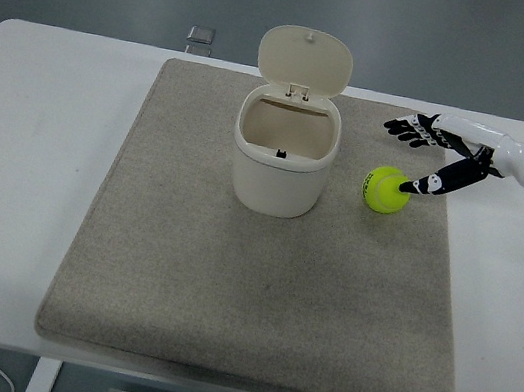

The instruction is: Pick up the tennis ball and place it in the box.

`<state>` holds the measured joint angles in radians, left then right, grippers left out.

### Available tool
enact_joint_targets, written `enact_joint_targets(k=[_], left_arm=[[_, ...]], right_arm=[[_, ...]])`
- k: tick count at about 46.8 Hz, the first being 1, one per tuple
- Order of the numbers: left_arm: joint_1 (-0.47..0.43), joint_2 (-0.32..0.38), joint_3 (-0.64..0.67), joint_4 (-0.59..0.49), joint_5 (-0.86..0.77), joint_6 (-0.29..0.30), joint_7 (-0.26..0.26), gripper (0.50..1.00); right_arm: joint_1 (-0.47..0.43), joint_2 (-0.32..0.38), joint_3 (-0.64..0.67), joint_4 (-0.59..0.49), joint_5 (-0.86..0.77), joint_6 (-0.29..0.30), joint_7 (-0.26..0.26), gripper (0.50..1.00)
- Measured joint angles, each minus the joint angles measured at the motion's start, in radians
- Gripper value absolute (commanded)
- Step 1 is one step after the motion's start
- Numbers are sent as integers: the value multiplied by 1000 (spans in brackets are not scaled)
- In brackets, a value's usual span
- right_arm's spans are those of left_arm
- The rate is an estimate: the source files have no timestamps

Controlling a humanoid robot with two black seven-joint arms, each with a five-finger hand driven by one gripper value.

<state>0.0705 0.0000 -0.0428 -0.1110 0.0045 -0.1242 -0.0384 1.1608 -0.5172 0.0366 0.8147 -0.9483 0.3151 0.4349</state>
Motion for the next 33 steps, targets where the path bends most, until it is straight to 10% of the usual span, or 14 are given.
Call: enact_joint_targets(k=[33], left_arm=[[0,0,0,0,0,0,0,996]], right_arm=[[-81,68,-1,-30,-99,-136,1,897]])
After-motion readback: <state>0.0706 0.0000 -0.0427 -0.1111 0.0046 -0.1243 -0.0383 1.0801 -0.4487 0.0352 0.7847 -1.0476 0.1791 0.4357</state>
